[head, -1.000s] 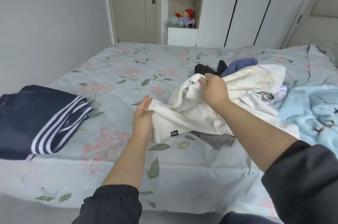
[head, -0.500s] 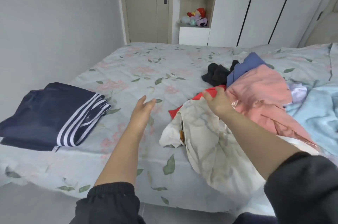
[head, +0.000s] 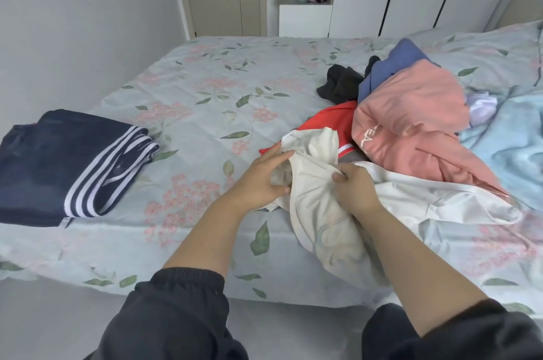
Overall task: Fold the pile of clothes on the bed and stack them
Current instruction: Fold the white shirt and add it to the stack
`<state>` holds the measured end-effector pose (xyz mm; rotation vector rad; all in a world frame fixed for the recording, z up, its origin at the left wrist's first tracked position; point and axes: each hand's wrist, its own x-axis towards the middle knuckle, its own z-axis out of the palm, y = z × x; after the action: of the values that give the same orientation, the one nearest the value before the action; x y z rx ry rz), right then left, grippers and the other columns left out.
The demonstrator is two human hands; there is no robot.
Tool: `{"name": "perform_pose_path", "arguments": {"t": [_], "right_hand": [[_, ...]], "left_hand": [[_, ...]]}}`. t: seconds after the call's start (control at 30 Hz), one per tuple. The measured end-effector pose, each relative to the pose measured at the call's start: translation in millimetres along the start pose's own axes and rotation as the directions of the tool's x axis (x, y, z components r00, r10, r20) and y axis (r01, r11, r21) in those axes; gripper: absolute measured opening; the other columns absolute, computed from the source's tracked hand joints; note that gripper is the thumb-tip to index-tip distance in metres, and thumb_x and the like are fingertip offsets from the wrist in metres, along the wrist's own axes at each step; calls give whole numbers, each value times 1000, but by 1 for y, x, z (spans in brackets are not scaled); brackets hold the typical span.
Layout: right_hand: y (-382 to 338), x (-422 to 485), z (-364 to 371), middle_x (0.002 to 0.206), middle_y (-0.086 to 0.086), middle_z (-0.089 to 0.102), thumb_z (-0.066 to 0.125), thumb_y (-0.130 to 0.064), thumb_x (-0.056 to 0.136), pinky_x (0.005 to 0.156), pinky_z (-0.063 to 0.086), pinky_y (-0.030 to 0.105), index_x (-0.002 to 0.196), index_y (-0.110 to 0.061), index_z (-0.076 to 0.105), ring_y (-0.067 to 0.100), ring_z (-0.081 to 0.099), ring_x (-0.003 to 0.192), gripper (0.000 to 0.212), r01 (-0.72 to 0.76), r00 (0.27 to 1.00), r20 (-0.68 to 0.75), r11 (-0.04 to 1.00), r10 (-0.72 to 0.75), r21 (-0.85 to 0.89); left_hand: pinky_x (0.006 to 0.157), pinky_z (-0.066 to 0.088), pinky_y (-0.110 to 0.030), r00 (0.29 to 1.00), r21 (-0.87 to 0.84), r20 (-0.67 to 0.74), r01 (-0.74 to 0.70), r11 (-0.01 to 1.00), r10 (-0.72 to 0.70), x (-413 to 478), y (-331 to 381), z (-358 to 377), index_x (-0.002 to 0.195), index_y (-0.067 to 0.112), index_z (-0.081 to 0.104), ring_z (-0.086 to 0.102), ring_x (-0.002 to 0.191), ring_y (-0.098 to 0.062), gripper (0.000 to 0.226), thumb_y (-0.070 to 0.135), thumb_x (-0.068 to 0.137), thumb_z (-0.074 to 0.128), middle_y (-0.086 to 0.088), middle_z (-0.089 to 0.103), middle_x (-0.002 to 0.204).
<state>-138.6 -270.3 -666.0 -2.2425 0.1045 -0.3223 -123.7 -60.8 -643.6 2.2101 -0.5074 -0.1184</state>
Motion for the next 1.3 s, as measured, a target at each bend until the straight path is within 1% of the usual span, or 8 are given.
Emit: {"name": "perform_pose_path", "arguments": {"t": [0.13, 0.3, 0.47, 0.7, 0.83, 0.97, 1.17, 1.3], "right_hand": [[-3, 2, -14, 69, 2, 57, 42, -4, 98, 67, 41, 27, 77, -6, 61, 14, 49, 66, 29, -260, 965, 123, 877, 230, 404], [-11, 0, -24, 86, 14, 65, 43, -7, 96, 80, 51, 33, 92, 0, 65, 25, 61, 81, 23, -564, 826, 453, 460, 335, 686], [-10, -3, -30, 87, 7, 62, 49, -2, 92, 64, 38, 23, 98, -5, 63, 21, 56, 82, 16, -165, 975, -122, 971, 187, 172], [-38, -27, -43, 88, 8, 67, 50, -13, 88, 71, 48, 37, 88, -11, 62, 32, 60, 86, 12, 82, 980, -148, 951, -131, -299], [-52, -44, -35, 82, 1, 66, 53, -47, 88, 73, 48, 34, 87, -16, 58, 24, 64, 84, 32, 8, 955, 290, 973, 61, -231], [-49, -57, -18, 123, 2, 50, 58, -75, 68, 88, 43, 37, 127, -16, 39, 24, 50, 116, 86, -71, 939, 298, 944, 171, -321], [-41, -61, 4, 116, 9, 49, 58, -41, 85, 74, 36, 35, 114, -11, 42, 29, 48, 106, 44, 32, 999, 54, 850, -4, -525], [-30, -43, -18, 70, 0, 50, 54, -15, 85, 57, 28, 29, 67, -19, 40, 25, 50, 69, 24, 5, 999, 41, 964, 6, -266]], "left_hand": [[114, 10, -21, 996, 31, -34, -84, 996, 85, 2, 10, 5, 147, 32, 31, 7, 144, -2, 90, 18, 74, 81, 12, 14, 158], [109, 24, -19, 989, -1, -20, -146, 989, 146, 8, 22, 15, 135, 31, 49, 30, 134, -3, 78, 17, 67, 84, 21, 45, 135], [65, 39, -2, 999, 13, 34, -42, 999, 42, 10, 17, 22, 85, 43, 59, 56, 73, 15, 46, 2, 73, 76, 28, 60, 76], [46, 47, -21, 990, -152, -125, 38, 988, -58, 15, 14, 10, 74, 16, 67, 59, 43, -16, 16, 3, 84, 63, 0, 63, 62], [42, 46, -21, 994, -294, -75, 56, 954, -81, 13, 19, 0, 75, 19, 71, 58, 43, -17, 24, -1, 83, 62, 5, 65, 60], [50, 48, -18, 994, -416, 95, 89, 905, -54, 8, 21, -12, 105, 9, 68, 62, 61, -10, 28, -5, 80, 69, 1, 69, 77], [56, 52, -16, 998, -564, 59, 65, 823, -38, 3, 22, -20, 111, 13, 62, 65, 67, -4, 39, -14, 83, 58, 6, 74, 80], [53, 48, -14, 996, -468, -56, 40, 883, -75, 1, 20, -22, 105, 2, 67, 62, 58, 0, 23, -6, 85, 62, 9, 72, 69]]}}
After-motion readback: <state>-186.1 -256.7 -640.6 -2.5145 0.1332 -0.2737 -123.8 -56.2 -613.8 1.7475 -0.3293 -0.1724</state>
